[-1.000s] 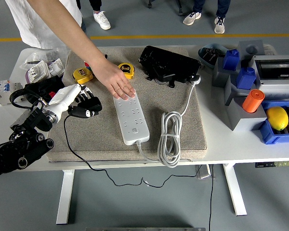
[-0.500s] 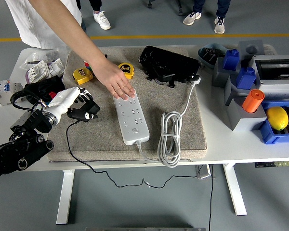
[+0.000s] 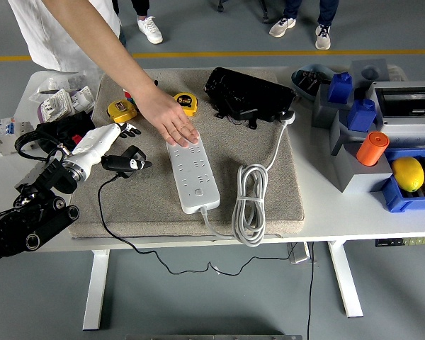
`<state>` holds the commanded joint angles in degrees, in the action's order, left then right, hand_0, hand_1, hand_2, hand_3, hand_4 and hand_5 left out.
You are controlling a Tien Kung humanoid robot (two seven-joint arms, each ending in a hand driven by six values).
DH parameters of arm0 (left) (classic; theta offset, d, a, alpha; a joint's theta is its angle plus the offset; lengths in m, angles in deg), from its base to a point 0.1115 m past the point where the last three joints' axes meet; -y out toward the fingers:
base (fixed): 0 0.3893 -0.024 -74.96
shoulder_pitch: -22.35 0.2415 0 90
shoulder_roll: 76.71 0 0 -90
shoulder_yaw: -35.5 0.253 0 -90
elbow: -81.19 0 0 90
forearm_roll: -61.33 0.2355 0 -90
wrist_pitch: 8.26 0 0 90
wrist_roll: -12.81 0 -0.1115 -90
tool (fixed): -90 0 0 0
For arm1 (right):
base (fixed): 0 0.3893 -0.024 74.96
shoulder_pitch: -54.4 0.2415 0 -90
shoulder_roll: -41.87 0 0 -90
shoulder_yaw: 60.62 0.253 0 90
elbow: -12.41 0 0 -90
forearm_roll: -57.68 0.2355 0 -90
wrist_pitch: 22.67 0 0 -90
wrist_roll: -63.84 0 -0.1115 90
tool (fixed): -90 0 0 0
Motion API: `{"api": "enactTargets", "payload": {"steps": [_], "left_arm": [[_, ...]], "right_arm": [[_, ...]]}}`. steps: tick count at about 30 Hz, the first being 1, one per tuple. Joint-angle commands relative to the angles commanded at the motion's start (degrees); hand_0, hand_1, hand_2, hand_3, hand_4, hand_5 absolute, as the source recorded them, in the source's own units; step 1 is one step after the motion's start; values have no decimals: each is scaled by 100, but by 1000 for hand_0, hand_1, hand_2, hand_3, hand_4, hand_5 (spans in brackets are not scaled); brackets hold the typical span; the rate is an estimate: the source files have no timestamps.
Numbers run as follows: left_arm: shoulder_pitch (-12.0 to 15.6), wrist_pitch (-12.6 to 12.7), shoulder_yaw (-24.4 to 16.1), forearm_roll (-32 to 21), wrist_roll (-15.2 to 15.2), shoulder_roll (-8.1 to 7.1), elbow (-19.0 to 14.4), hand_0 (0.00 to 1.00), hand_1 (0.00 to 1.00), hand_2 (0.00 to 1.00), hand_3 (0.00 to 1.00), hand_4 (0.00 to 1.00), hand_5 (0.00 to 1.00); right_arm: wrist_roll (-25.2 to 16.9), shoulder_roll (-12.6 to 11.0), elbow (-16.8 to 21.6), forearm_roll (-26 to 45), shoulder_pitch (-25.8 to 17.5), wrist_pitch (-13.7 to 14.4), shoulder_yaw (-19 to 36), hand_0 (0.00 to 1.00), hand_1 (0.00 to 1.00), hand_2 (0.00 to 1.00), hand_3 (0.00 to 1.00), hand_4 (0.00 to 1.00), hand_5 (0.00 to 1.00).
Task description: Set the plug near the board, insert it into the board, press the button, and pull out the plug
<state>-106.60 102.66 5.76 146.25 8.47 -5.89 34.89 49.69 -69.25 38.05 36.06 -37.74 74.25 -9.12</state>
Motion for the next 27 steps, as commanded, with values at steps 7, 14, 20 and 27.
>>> {"api": "enactTargets", "payload": {"steps": [7, 14, 20, 27], "left_arm": [[122, -51, -299, 23, -117, -63, -132, 852, 873, 901, 885, 998, 696], [537, 94, -1059, -403, -663, -93, -281, 838, 868, 898, 884, 998, 861], [912, 331, -1670, -1182, -1516, -106, -252, 815, 829, 854, 830, 929, 736], [1232, 332, -2249, -2153, -2261, -71, -164, 791, 802, 813, 794, 927, 708]], "right_arm": [[0, 4, -1, 0, -1, -2, 3, 699, 702, 684, 578, 998, 539], [1, 4, -15, 1, -11, -3, -5, 700, 702, 685, 578, 998, 539], [2, -1, -42, 21, -2, -5, -48, 700, 702, 684, 578, 998, 539], [11, 24, -87, 4, 28, -14, -51, 700, 702, 684, 579, 998, 539]]}}
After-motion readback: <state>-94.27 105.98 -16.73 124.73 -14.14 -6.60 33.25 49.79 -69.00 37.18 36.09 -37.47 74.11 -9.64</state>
